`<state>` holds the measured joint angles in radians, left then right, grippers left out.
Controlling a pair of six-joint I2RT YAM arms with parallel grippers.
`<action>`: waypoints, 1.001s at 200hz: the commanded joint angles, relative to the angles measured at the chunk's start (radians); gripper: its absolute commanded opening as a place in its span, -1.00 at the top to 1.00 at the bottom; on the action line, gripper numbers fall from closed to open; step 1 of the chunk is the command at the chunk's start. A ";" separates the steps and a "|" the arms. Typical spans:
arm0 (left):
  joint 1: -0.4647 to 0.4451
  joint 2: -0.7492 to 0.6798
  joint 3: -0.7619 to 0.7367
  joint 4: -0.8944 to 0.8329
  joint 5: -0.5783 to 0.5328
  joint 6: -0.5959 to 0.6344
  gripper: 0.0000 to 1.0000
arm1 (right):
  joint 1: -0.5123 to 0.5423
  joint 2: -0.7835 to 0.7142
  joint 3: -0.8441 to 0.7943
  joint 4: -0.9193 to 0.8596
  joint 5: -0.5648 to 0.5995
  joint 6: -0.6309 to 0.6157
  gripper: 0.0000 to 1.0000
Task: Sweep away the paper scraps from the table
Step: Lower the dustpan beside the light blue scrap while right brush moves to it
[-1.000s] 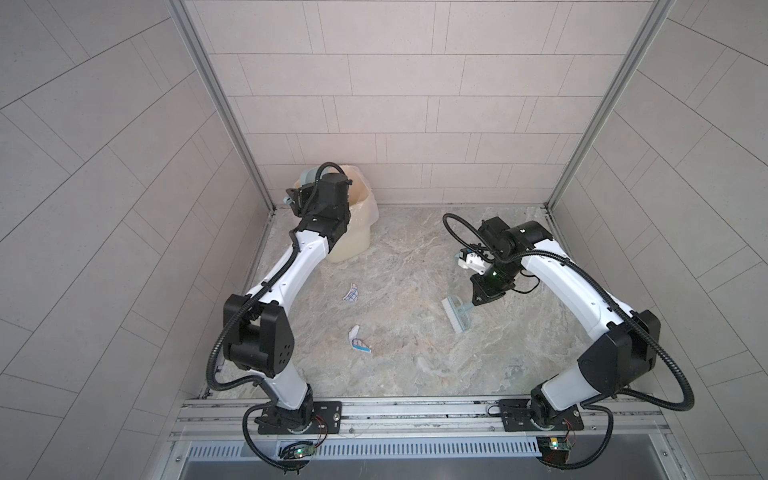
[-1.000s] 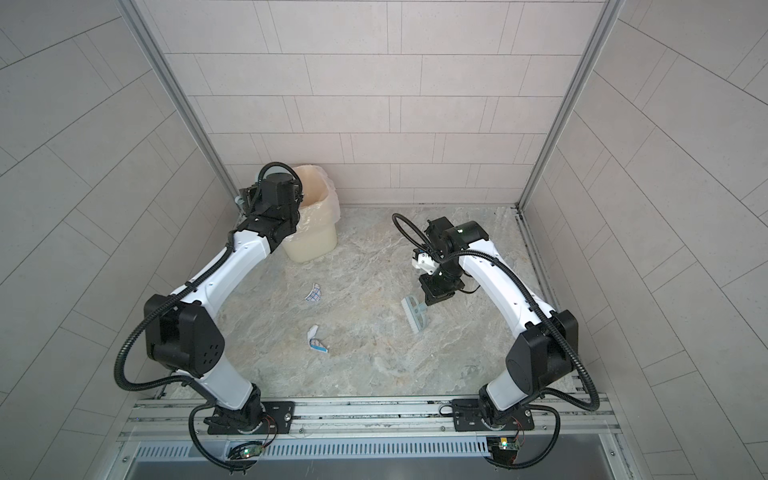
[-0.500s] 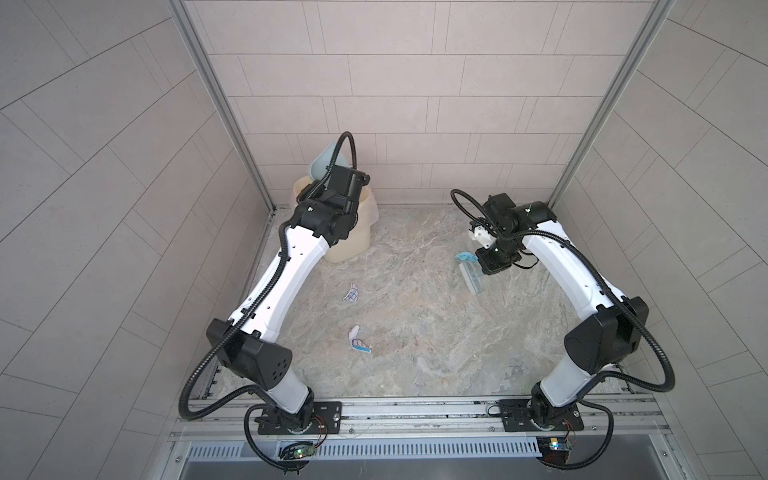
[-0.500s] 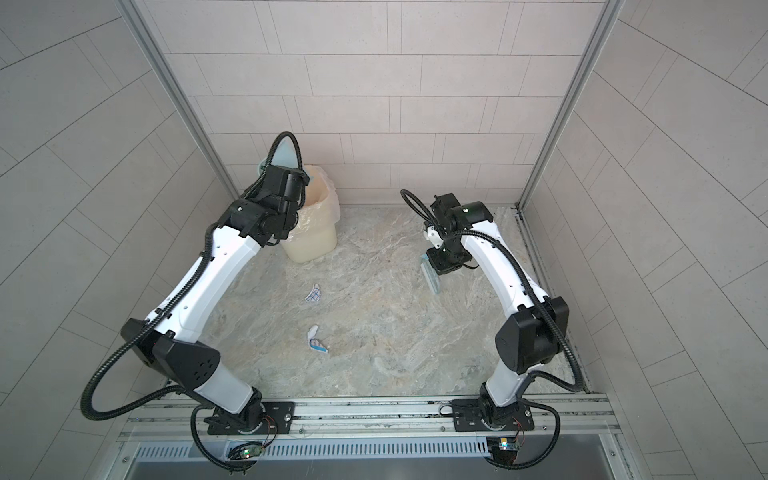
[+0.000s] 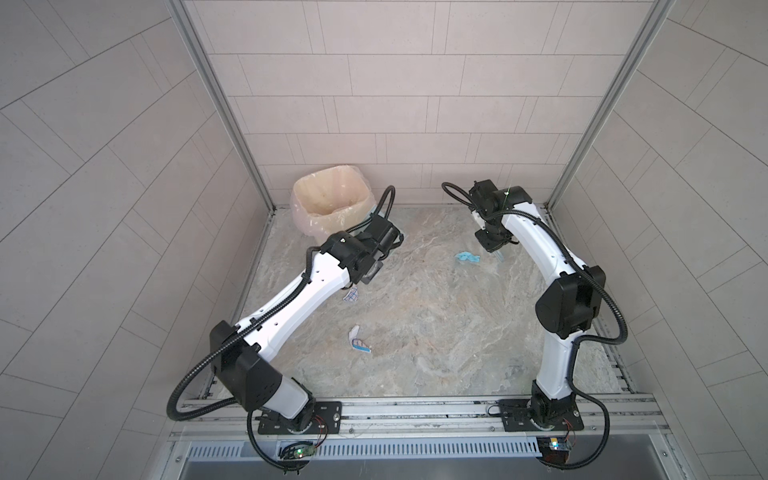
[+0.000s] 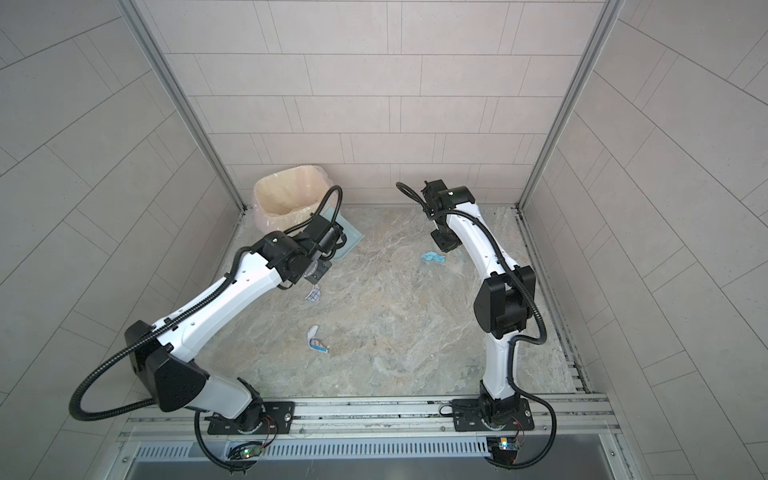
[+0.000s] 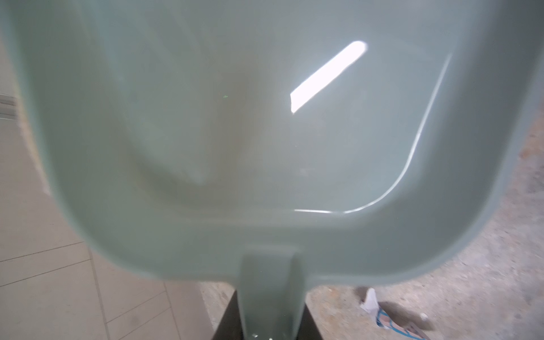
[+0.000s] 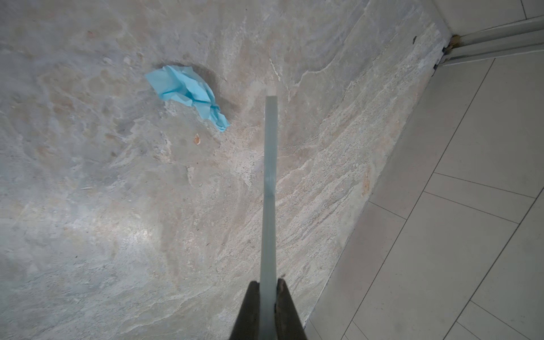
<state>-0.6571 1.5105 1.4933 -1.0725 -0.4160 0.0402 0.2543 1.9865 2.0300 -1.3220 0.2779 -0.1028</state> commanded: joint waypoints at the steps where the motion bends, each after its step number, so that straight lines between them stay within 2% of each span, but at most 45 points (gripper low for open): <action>1: -0.023 -0.020 -0.076 0.009 0.137 -0.120 1.00 | 0.000 0.050 0.034 0.024 0.062 -0.028 1.00; 42: -0.039 -0.038 -0.232 0.109 0.226 -0.164 1.00 | 0.010 0.142 0.083 0.024 0.055 -0.061 1.00; 87: -0.056 -0.047 -0.319 0.145 0.257 -0.204 1.00 | 0.045 0.200 0.117 -0.008 0.036 -0.097 1.00; 155: -0.076 -0.045 -0.397 0.161 0.280 -0.220 1.00 | 0.122 0.165 0.064 -0.057 -0.027 -0.123 1.00; 200: -0.094 -0.041 -0.430 0.173 0.288 -0.237 1.00 | 0.191 0.083 -0.042 -0.086 -0.074 -0.133 1.00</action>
<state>-0.7361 1.4845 1.0828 -0.9085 -0.1310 -0.1593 0.4076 2.1521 2.0411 -1.3376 0.2726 -0.2108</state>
